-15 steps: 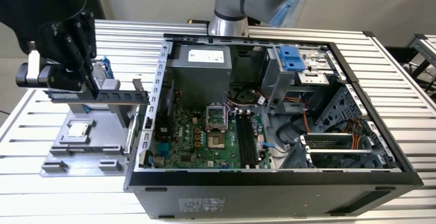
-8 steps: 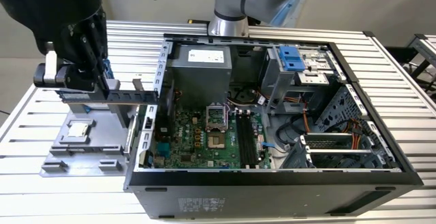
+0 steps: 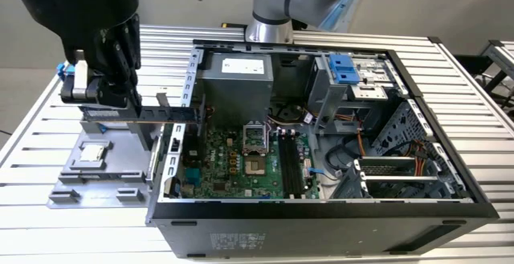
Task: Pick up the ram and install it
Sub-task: 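Pick up the ram and move it above insertion slot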
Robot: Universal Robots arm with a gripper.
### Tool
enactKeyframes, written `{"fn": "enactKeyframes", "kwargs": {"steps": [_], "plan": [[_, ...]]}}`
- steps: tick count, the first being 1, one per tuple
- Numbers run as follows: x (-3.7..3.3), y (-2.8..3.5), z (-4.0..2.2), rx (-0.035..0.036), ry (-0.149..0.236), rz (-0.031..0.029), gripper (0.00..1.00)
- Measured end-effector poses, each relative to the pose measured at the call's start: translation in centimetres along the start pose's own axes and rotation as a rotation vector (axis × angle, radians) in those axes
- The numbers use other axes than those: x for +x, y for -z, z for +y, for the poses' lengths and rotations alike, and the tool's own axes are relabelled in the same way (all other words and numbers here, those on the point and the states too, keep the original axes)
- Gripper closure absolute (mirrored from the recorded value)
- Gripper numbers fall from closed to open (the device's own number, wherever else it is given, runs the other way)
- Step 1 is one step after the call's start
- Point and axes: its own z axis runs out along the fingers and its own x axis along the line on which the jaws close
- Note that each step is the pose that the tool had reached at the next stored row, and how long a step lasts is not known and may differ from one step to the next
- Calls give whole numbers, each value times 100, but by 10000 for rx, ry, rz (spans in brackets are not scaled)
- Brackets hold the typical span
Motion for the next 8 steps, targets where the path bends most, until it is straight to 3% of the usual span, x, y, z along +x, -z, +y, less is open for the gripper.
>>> {"fn": "enactKeyframes", "kwargs": {"steps": [8], "plan": [[0,5,-221,-11,-1,1,100]]}}
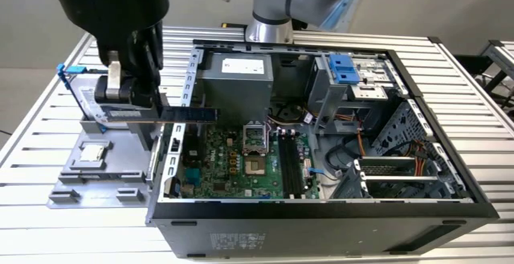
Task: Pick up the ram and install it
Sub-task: 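Pick up the ram and move it above insertion slot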
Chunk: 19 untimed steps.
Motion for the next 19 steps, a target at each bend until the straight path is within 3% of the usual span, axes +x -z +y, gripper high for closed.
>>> {"fn": "enactKeyframes", "kwargs": {"steps": [19], "plan": [[0,14,-619,-3,0,-1,100]]}}
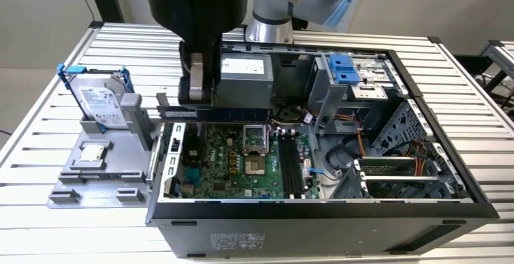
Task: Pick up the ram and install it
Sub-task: 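Pick up the ram and move it above insertion slot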
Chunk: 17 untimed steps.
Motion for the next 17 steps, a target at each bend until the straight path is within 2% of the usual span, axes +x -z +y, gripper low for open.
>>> {"fn": "enactKeyframes", "kwargs": {"steps": [17], "plan": [[0,12,-525,-10,0,1,100]]}}
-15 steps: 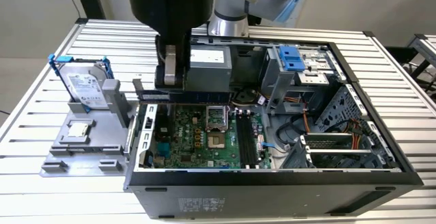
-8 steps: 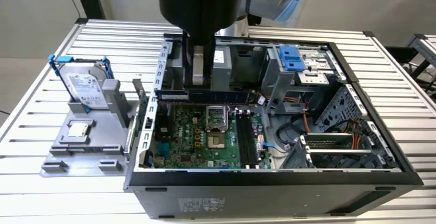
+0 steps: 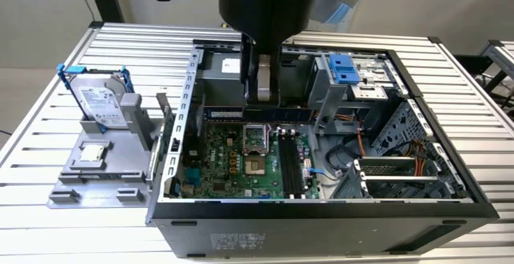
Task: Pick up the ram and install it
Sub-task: 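Pick up the ram and move it above insertion slot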
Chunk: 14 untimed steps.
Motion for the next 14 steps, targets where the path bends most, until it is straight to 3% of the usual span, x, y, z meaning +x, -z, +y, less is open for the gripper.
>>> {"fn": "enactKeyframes", "kwargs": {"steps": [14], "plan": [[0,6,-268,-1,-1,0,100]]}}
